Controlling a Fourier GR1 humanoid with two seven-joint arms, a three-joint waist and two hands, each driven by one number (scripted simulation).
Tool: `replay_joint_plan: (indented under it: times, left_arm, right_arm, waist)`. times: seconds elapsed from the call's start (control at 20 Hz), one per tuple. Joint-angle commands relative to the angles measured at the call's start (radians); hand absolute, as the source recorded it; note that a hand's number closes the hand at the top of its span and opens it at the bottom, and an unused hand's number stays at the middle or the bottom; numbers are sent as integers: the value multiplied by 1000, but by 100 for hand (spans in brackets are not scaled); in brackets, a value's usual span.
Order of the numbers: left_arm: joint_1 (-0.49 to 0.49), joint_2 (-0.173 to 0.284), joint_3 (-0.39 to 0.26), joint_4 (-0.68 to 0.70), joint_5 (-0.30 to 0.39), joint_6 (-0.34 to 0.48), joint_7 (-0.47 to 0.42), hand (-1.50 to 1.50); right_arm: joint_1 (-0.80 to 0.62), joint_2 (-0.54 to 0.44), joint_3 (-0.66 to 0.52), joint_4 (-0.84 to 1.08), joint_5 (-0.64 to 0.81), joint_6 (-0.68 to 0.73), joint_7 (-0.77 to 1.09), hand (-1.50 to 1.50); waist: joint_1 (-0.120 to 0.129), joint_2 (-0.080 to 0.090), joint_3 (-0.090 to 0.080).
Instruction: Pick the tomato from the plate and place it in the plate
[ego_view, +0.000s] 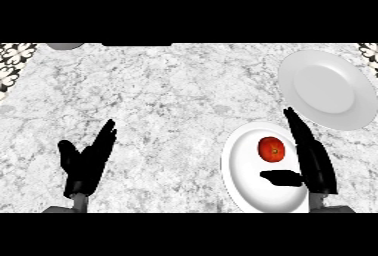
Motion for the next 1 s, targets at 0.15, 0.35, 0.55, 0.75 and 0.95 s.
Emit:
replay_joint_plan:
  times: [0.15,0.35,0.55,0.75,0.95]
  left_arm:
    - [-1,-43,-4,42,-31,1,1,0]
    - [58,-43,-21,-73,-62,13,79,0]
    - [84,-22,24,-41,-27,-60,22,0]
    - [5,-48,28,4,-46,-37,49,0]
    - [-21,-25,4,-11,-58,-54,62,0]
  right_arm:
    - [-113,45,52,204,150,-68,-46,150]
    - [-15,-4,21,83,154,-38,-50,150]
    - [-24,63,44,127,229,-134,-46,150]
    - [-78,119,4,109,262,-236,5,150]
    - [-335,196,-66,308,368,-227,417,150]
  waist:
    - [4,6,-5]
    - [0,4,-5]
    - [1,4,-5]
    - [-1,5,-5]
    - [69,27,-9]
